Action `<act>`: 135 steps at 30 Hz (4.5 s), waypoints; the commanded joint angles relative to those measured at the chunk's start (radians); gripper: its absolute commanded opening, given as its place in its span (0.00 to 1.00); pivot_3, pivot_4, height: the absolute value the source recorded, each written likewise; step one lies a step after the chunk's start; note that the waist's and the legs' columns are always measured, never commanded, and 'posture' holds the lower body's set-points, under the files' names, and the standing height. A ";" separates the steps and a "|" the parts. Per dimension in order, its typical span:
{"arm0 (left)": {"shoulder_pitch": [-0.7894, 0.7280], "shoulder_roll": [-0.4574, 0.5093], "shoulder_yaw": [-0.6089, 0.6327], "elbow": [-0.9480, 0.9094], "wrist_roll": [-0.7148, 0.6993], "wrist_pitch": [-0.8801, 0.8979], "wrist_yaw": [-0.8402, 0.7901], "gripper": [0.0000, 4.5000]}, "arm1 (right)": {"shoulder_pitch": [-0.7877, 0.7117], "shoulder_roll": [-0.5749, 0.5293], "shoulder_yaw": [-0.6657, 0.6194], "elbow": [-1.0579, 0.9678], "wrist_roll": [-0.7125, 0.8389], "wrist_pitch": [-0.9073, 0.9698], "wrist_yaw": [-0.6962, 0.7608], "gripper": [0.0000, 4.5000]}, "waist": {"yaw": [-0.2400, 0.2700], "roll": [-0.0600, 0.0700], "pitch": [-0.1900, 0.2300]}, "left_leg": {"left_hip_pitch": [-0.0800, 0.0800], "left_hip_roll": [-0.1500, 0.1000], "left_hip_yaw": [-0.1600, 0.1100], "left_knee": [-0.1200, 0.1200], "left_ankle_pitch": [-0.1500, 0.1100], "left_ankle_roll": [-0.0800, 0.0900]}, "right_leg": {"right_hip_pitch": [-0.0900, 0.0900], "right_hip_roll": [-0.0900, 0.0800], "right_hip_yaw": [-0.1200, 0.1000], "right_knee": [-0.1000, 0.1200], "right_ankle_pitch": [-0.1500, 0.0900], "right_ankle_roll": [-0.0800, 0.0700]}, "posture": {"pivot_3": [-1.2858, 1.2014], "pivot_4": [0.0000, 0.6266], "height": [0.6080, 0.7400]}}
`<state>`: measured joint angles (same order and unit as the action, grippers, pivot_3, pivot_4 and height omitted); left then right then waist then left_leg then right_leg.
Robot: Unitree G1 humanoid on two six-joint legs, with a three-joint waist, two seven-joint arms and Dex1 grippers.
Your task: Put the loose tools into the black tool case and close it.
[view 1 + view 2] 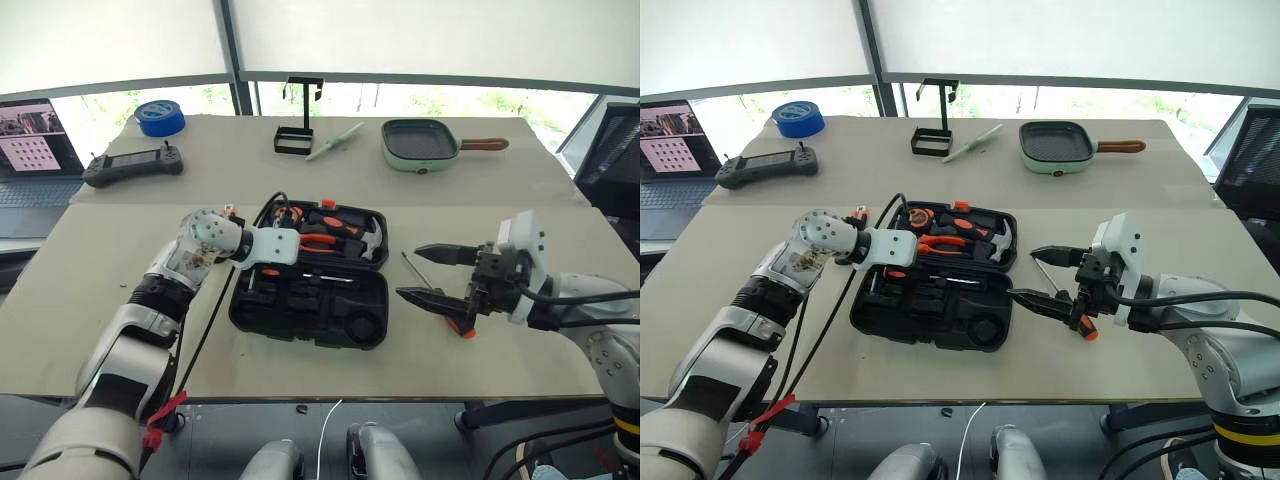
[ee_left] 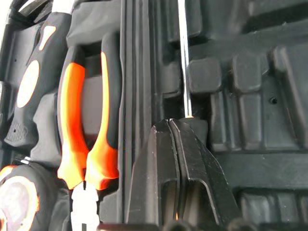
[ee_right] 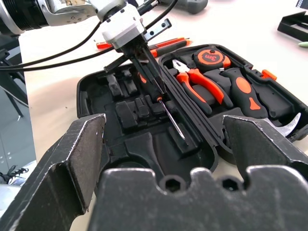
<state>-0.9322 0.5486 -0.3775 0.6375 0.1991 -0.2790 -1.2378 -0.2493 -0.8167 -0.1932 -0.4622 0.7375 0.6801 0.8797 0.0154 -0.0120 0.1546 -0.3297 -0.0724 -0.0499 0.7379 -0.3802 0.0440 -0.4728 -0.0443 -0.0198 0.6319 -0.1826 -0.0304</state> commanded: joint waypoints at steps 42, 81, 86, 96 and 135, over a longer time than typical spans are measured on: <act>0.244 0.223 0.302 -0.849 -0.808 0.930 -0.160 1.00 | 0.210 0.189 0.050 0.272 -0.391 -0.136 -0.297 0.77 | -0.003 0.005 -0.002 | 0.016 -0.001 0.003 -0.008 0.000 0.000 | 0.011 0.001 0.005 -0.004 -0.001 0.001 | 0.52 0.24 1.00; 0.522 0.497 0.565 -0.950 -0.905 1.006 -0.090 1.00 | -0.464 0.280 0.537 0.480 -0.558 -0.264 0.170 0.23 | -0.023 0.004 0.000 | 0.004 -0.002 0.000 -0.008 0.000 0.000 | -0.002 0.000 -0.003 -0.003 0.000 0.000 | 0.52 0.24 1.00; 0.507 0.485 0.568 -0.940 -0.912 1.004 -0.051 1.00 | -0.409 0.269 0.547 0.448 -0.585 -0.250 0.172 0.23 | -0.028 0.004 0.000 | 0.004 -0.003 0.000 -0.007 0.000 -0.001 | -0.001 -0.001 -0.003 -0.003 0.000 -0.001 | 0.52 0.24 1.00; 0.446 0.471 0.512 -0.887 -0.896 0.977 -0.058 1.00 | -0.398 0.305 0.542 0.493 -0.618 -0.256 0.131 0.23 | -0.031 0.004 0.000 | 0.005 -0.002 0.000 -0.007 0.001 -0.002 | -0.001 0.000 -0.002 -0.002 0.000 -0.001 | 0.52 0.24 1.00; 0.442 0.453 0.476 -0.867 -0.863 0.954 -0.073 1.00 | -0.469 0.446 0.568 0.505 -0.666 -0.123 0.027 0.01 | -0.036 0.004 -0.001 | 0.011 -0.002 0.001 -0.008 0.001 -0.003 | 0.003 0.000 0.002 0.000 0.001 -0.002 | 0.52 0.24 1.00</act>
<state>-0.4788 0.9956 0.0906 -0.2216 -0.6687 0.6957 -1.3081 -0.6941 -0.3630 0.4132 0.0637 0.0526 0.5098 0.9091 -0.0210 -0.0084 0.1533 -0.3191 -0.0747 -0.0493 0.7303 -0.3789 0.0413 -0.4709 -0.0440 -0.0178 0.6326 -0.1820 -0.0328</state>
